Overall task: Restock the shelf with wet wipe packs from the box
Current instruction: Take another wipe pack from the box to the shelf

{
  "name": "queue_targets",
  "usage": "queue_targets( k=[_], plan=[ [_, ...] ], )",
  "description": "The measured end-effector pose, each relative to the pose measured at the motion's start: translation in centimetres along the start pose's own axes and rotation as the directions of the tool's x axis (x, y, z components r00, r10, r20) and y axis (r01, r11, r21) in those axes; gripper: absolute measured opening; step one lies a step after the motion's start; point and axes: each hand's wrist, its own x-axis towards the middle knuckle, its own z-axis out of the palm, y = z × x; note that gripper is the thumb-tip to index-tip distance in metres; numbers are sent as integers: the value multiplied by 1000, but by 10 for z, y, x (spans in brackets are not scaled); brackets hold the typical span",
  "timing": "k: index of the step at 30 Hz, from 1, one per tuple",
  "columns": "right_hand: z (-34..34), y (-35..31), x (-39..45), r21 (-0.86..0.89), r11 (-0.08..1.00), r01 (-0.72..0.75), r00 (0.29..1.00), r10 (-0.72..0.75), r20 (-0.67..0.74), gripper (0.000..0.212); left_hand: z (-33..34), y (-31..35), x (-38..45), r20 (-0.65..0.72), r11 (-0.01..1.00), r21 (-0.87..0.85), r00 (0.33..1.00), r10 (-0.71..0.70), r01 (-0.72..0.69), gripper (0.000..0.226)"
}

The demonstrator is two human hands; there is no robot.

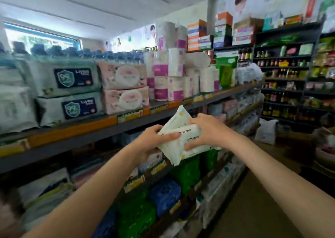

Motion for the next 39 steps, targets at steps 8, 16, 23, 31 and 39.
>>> queue_targets(
  k=[8, 16, 23, 31, 39],
  plan=[
    [-41, -70, 71, 998, -6, 67, 997, 34, -66, 45, -107, 32, -27, -493, 906, -267, 854, 165, -329, 30],
    [-41, -220, 140, 991, -10, 137, 978, -155, -136, 25, -156, 80, -58, -633, 888, 54, 672, 384, -456, 58],
    [-7, -329, 173, 918, 185, 352, 880, -398, -258, 34, -255, 87, -139, -731, 942, 334, 629, 264, -7, 14],
    [58, -420, 199, 767, 540, 346, 838, -546, 6, 68, -313, 59, -156, -904, 815, 312, 417, 96, 488, 29],
    [35, -396, 185, 242, 749, 617, 771, -636, 1, 12, -300, 49, -149, -852, 700, 494, 449, 271, 515, 47]
  ],
)
